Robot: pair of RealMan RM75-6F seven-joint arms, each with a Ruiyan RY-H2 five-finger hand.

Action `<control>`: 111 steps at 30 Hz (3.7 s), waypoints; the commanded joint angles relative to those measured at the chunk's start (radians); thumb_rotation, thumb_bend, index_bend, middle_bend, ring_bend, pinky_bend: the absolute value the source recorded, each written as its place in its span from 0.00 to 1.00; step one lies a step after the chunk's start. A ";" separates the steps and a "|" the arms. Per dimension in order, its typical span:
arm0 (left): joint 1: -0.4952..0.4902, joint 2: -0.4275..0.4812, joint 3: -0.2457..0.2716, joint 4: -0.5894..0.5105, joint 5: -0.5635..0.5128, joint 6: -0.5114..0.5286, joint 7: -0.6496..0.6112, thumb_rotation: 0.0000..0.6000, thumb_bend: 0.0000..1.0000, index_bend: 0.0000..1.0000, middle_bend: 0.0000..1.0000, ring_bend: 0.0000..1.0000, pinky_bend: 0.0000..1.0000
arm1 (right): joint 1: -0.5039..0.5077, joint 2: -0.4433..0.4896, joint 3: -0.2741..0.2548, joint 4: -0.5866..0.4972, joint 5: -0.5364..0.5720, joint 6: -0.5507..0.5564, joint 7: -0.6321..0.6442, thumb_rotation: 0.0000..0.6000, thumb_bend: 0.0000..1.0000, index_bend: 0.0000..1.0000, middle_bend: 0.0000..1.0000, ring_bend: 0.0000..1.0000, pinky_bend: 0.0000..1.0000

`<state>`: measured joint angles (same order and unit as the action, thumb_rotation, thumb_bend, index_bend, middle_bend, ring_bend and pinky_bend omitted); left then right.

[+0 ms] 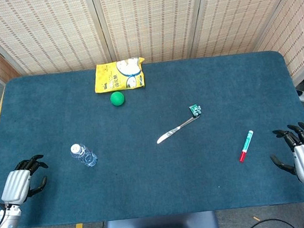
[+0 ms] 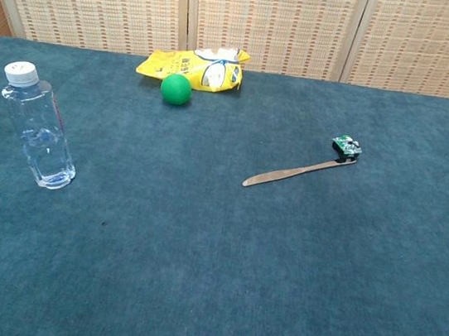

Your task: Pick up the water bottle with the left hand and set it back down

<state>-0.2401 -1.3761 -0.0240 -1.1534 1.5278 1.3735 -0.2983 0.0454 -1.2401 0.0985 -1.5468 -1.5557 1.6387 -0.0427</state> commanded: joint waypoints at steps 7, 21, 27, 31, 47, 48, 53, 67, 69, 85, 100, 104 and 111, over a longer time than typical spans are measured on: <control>0.002 0.004 -0.001 -0.010 -0.012 -0.009 0.021 1.00 0.42 0.34 0.19 0.27 0.23 | -0.023 -0.021 0.026 -0.014 0.036 0.037 -0.053 1.00 0.10 0.24 0.31 0.13 0.13; -0.032 -0.001 -0.025 -0.084 -0.110 -0.175 -0.079 1.00 0.40 0.00 0.00 0.00 0.13 | -0.018 -0.068 0.040 0.081 -0.059 0.131 0.059 1.00 0.10 0.24 0.31 0.09 0.13; -0.061 -0.036 -0.069 -0.082 -0.158 -0.232 -0.189 1.00 0.40 0.00 0.00 0.00 0.10 | -0.005 -0.055 0.023 0.112 -0.083 0.110 0.123 1.00 0.10 0.24 0.31 0.09 0.13; -0.084 -0.072 -0.097 -0.069 -0.178 -0.257 -0.241 1.00 0.39 0.00 0.00 0.00 0.10 | -0.002 -0.019 -0.002 0.097 -0.100 0.081 0.153 1.00 0.10 0.24 0.31 0.09 0.13; -0.142 -0.131 -0.128 -0.071 -0.167 -0.328 -0.464 1.00 0.39 0.00 0.00 0.00 0.09 | -0.003 -0.016 0.004 0.105 -0.102 0.103 0.180 1.00 0.10 0.24 0.31 0.09 0.13; -0.144 -0.134 -0.129 -0.070 -0.165 -0.329 -0.480 1.00 0.39 0.00 0.00 0.00 0.09 | -0.003 -0.016 0.004 0.104 -0.101 0.102 0.181 1.00 0.10 0.24 0.31 0.09 0.13; -0.151 -0.166 -0.141 -0.049 -0.174 -0.330 -0.534 1.00 0.39 0.00 0.00 0.00 0.09 | 0.000 -0.013 0.002 0.101 -0.099 0.094 0.179 1.00 0.10 0.24 0.31 0.09 0.13; -0.166 -0.190 -0.127 -0.021 -0.159 -0.371 -0.651 1.00 0.39 0.00 0.02 0.00 0.09 | 0.004 -0.010 0.006 0.096 -0.087 0.085 0.181 1.00 0.10 0.24 0.31 0.09 0.13; -0.166 -0.187 -0.126 -0.023 -0.156 -0.371 -0.658 1.00 0.39 0.00 0.03 0.00 0.09 | 0.004 -0.010 0.007 0.096 -0.086 0.085 0.181 1.00 0.10 0.24 0.31 0.09 0.13; -0.188 -0.141 -0.088 -0.072 -0.048 -0.330 -0.878 1.00 0.39 0.00 0.02 0.00 0.09 | 0.010 -0.007 0.007 0.090 -0.078 0.068 0.176 1.00 0.10 0.24 0.31 0.09 0.13; -0.165 -0.270 -0.141 -0.013 -0.135 -0.236 -0.735 1.00 0.54 0.35 0.43 0.31 0.25 | 0.010 0.001 0.008 0.084 -0.071 0.065 0.183 1.00 0.10 0.25 0.31 0.09 0.13; -0.161 -0.269 -0.145 -0.004 -0.097 -0.158 -0.653 1.00 0.57 0.43 0.51 0.38 0.32 | 0.012 0.001 0.008 0.084 -0.070 0.063 0.184 1.00 0.10 0.25 0.31 0.09 0.13; -0.143 -0.263 -0.156 0.045 0.015 0.090 -0.255 1.00 0.57 0.50 0.58 0.46 0.43 | 0.014 0.008 -0.001 0.078 -0.075 0.051 0.187 1.00 0.10 0.25 0.31 0.09 0.13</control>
<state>-0.3945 -1.6400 -0.1711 -1.1463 1.4759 1.3445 -0.7629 0.0588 -1.2319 0.0982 -1.4684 -1.6308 1.6902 0.1450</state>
